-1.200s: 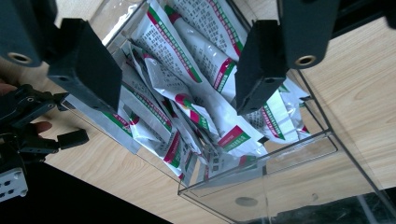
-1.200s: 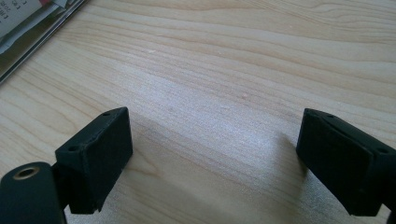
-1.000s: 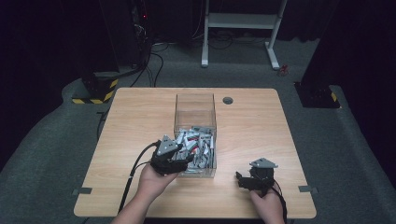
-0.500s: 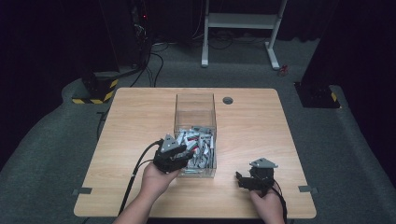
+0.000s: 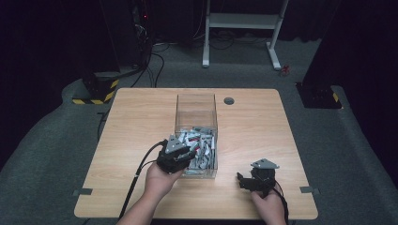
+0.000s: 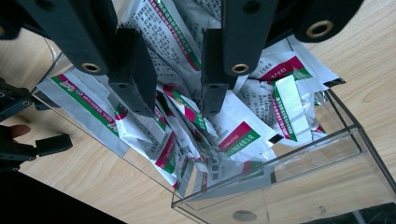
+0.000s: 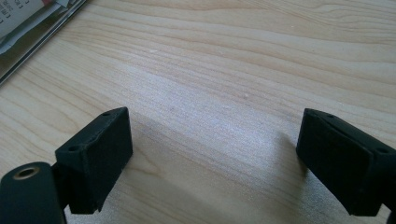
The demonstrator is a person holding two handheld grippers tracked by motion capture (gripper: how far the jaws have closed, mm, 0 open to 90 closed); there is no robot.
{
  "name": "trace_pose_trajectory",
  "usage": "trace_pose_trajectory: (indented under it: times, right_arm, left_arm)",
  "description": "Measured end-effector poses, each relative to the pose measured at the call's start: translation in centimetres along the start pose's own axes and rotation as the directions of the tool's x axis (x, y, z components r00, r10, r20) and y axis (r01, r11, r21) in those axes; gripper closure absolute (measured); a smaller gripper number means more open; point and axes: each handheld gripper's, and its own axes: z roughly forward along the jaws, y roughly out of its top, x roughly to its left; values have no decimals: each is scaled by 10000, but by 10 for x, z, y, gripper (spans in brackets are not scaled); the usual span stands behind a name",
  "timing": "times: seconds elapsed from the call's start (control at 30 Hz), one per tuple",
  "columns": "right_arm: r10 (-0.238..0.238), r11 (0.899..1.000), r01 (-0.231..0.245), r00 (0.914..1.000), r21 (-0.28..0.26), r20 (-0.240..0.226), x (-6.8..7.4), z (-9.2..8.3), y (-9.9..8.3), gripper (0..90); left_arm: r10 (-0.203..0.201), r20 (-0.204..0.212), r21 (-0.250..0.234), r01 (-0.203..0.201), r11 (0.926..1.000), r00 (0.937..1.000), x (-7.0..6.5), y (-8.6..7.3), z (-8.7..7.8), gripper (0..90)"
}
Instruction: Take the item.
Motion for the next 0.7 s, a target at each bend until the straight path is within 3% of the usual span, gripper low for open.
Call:
trace_pose_trajectory:
  times: [0.27, 0.37, 0.4, 0.53, 0.63, 0.67, 0.7]
  right_arm:
    - [-17, 10000, 17, 10000, 4, -24, 0, 0, 0, 104]
    - [-21, 10000, 21, 10000, 6, -28, 0, 0, 0, 104]
    - [-21, 10000, 21, 10000, 6, -27, 0, 0, 0, 104]
    - [-21, 10000, 21, 10000, 5, -26, 0, 0, 0, 104]
    - [-19, 10000, 19, 10000, 6, -27, 0, 0, 0, 104]
    - [-21, 10000, 21, 10000, 5, -26, 0, 0, 0, 104]
    - [-20, 10000, 20, 10000, 6, -27, 0, 0, 0, 104]
  left_arm:
    - [74, -202, 12, -74, 10000, 9998, -2, -1, 2, 716]
    - [156, -242, -25, -156, 9999, 9996, -2, -1, 2, 766]
    - [200, -264, -5, -201, 9998, 9995, -2, -1, 2, 829]
    - [232, -263, -27, -233, 9997, 9994, -3, -3, 2, 862]
    - [51, -157, -112, -53, 9999, 9999, -2, -3, 2, 845]
    - [-19, -120, -172, 17, 9999, 9999, -2, -3, 2, 744]
    - [-116, -86, -282, 114, 9995, 9999, -2, -2, 2, 716]
